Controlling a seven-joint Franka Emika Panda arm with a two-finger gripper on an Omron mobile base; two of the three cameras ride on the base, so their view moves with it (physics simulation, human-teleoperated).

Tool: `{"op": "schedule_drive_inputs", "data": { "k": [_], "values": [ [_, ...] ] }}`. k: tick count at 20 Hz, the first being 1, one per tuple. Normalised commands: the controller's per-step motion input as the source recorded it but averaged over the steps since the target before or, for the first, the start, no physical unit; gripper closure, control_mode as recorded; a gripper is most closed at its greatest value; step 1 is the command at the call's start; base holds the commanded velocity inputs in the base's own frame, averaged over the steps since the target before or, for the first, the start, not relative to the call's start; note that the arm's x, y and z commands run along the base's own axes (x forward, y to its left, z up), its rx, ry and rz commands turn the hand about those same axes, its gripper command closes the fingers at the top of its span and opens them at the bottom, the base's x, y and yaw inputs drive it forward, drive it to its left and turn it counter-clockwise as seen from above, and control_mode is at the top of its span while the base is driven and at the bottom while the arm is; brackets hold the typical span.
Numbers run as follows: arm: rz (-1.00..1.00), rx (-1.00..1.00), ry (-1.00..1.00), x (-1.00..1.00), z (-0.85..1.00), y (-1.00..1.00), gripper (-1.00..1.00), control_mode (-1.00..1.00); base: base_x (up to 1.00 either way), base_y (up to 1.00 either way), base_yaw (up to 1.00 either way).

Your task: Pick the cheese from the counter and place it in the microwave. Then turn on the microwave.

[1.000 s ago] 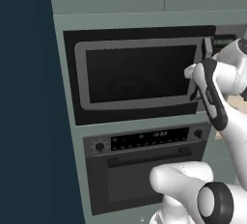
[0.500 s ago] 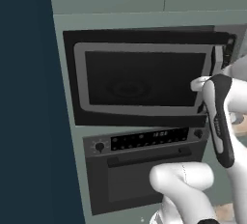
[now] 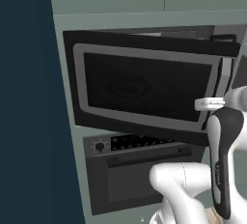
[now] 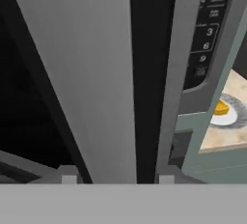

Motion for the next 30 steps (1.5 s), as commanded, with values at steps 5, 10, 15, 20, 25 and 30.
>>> {"op": "schedule_drive_inputs", "data": {
  "k": [5, 10, 15, 20, 25, 30],
  "values": [
    [-0.05, -0.01, -0.02, -0.83, 0.11, 0.26, 1.00, -1.00, 0.00, 0.00, 0.00],
    [-0.05, -0.01, 0.00, -0.67, 0.09, 0.29, -1.00, -1.00, 0.00, 0.00, 0.00],
    [-0.06, 0.00, -0.01, -0.44, 0.18, 0.09, -1.00, -1.00, 0.00, 0.00, 0.00],
    [-0.01, 0.00, -0.06, -0.65, 0.52, 0.00, -1.00, -1.00, 0.00, 0.00, 0.00],
    [0.00, 0.03, -0.01, -0.54, 0.63, -0.16, -1.00, -1.00, 0.00, 0.00, 0.00],
    [0.00, 0.27, 0.05, 0.13, 0.15, -0.89, -1.00, -1.00, 0.00, 0.00, 0.00]
  ]
}}
